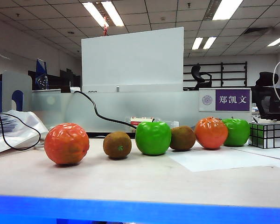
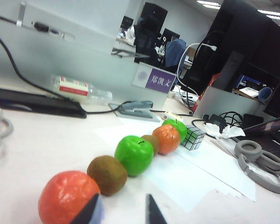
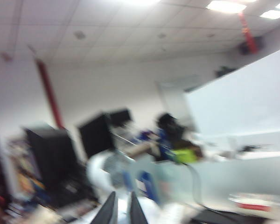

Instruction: Put the same fruits together.

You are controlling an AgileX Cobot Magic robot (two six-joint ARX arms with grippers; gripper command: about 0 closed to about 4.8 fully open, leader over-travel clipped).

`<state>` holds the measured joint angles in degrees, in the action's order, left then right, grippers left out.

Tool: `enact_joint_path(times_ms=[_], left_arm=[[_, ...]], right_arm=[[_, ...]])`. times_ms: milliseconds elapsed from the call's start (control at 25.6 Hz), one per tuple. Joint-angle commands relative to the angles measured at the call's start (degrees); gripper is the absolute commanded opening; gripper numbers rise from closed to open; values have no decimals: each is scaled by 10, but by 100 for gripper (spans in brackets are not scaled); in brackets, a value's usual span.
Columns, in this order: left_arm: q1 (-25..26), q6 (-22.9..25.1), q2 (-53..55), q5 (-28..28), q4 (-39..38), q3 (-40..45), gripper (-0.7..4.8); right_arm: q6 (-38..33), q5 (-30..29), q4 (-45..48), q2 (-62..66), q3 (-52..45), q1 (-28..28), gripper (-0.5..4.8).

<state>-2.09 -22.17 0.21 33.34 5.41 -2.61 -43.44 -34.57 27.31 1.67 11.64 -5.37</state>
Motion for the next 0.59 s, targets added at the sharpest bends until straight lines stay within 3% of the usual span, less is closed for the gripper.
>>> enact_joint_path(times_ms=[39,195,234,312,429,546,586], left_arm=[[-1,7,2,-12,4,-11,128],[-1,7,2,-12,-7,-21,128],[-1,7,2,-12,-6,-24,128],[-1,7,2,-11,-6,-28,128],[-1,6,2,-11,-6,-28,128],[-1,3,2,-9,-4,-28,129],[-1,3,2,-7,-2,-28,129]], right_arm=[[101,1,-30,56,47,0,41],[193,0,-26,192,118,0,71],[228,-1,-25,256,153,1,105],[240,-1,-10,351,207,1,174],[252,-18,24,481,273,1,187],[307,-63,29,609,334,13,391],[310,-63,28,634,345,21,427]])
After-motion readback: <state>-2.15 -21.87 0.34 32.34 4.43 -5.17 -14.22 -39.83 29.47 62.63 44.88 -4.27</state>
